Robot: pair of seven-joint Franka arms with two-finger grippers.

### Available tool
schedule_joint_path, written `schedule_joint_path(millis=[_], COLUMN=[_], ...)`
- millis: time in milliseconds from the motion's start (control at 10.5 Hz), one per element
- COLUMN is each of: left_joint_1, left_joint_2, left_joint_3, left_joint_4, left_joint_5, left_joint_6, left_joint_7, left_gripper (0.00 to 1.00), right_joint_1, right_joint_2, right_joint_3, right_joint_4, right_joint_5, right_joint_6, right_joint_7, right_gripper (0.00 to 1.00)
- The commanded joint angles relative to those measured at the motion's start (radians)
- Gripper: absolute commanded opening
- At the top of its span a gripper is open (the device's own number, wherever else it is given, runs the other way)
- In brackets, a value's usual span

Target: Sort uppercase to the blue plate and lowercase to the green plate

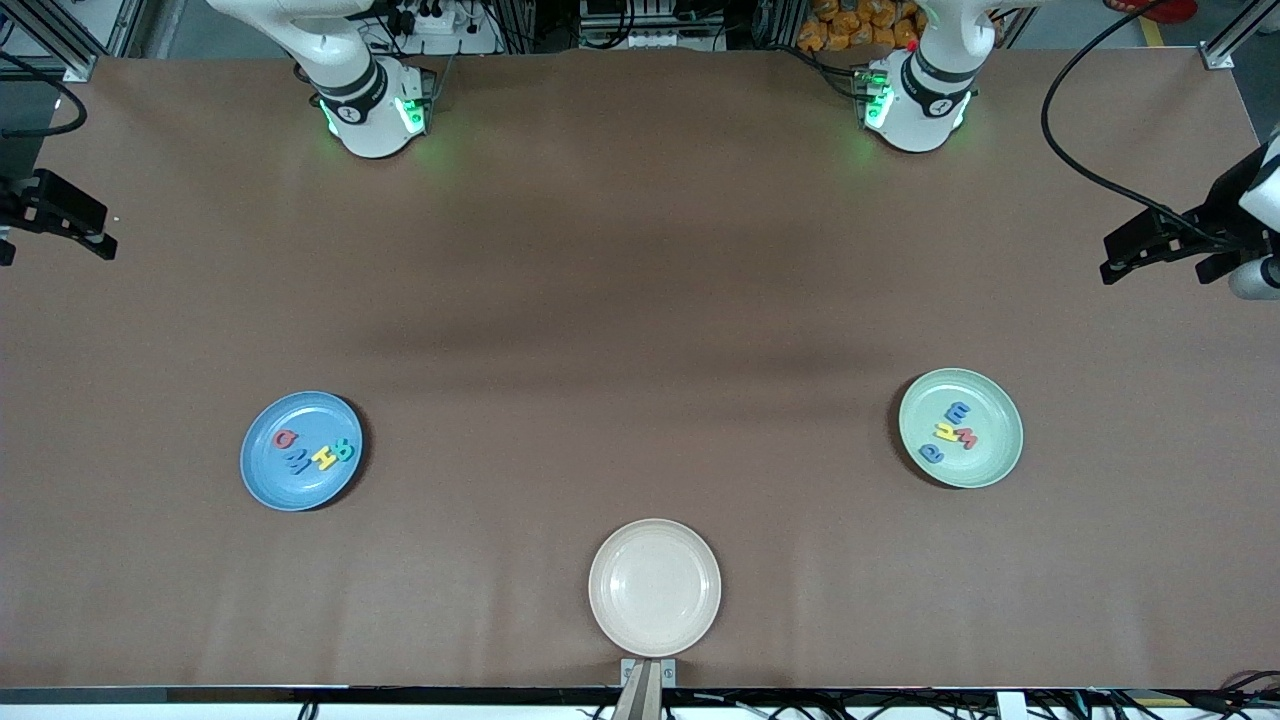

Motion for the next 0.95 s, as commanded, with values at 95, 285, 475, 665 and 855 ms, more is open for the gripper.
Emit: schedule_joint_path(millis=[95,285,475,665,855], left_joint_1=[0.003,0.003,0.003,0.003,0.003], left_joint_2=[-0.016,-0.017,-0.017,-0.017,-0.017], left_joint_3=[0.0,0.0,0.0,-0.003,-0.003], left_joint_4=[0.005,0.005,0.005,0.005,0.005], left_joint_5=[-0.005,-0.005,-0.006,-0.006,-0.006], left_joint_6=[-0.03,-0.035,-0.039,-0.045,-0.05], left_joint_7=[0.01,0.01,0.01,0.009,0.01], left_gripper=[1.0,1.0,1.0,1.0,1.0], right_joint_1=[-0.013,-0.013,-0.012,-0.012,-0.012], right_joint_2=[-0.012,-0.012,-0.012,-0.012,-0.012], right_joint_3=[0.009,0.011,0.011,0.009,0.009], right_joint_4=[-0.009,-0.009,-0.009,-0.009,-0.01], right_joint_5=[-0.001,-0.001,-0.001,-0.001,-0.001], right_joint_6=[-0.013,-0.016,-0.016,-0.017,-0.017], right_joint_7=[0.011,0.011,0.011,0.011,0.011], right_gripper=[1.0,1.0,1.0,1.0,1.0])
